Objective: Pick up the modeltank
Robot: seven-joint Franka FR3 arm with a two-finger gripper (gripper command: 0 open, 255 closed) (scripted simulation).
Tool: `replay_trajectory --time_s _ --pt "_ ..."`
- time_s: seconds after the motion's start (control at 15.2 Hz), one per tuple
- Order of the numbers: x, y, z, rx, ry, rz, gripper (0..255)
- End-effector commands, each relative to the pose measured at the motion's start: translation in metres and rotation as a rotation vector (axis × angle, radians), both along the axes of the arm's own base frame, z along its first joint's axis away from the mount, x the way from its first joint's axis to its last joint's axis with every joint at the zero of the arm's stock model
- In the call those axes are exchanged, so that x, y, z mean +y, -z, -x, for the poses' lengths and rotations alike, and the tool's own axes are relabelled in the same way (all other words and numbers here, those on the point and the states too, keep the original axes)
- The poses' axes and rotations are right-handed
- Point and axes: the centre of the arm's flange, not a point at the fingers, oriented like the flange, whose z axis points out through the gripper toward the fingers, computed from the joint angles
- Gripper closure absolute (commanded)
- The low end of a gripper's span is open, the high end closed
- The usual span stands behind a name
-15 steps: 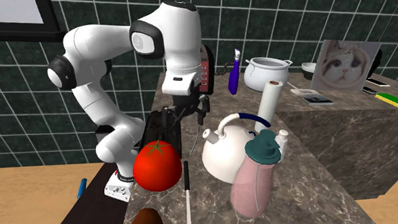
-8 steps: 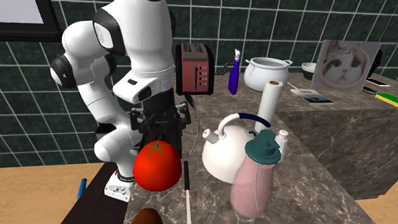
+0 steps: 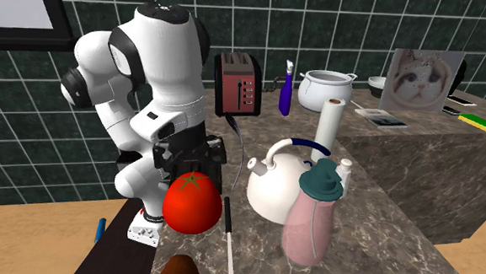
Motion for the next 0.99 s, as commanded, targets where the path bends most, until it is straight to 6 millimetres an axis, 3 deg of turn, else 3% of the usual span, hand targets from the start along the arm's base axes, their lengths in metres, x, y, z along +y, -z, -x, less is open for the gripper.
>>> replay_trajectory --time_s 0.0,0.07,0.13,0.73,0.92 --pt "0.0 0.009 0.001 0.0 0.0 0.0 0" --pt "0.0 0.009 0.001 0.0 0.0 0.0 0" --pt "0.0 0.01 0.001 0.0 0.0 0.0 255" --pt "0.0 0.009 0.001 0.0 0.0 0.0 255" --pt "0.0 -0.007 0.001 0.0 0.0 0.0 255"
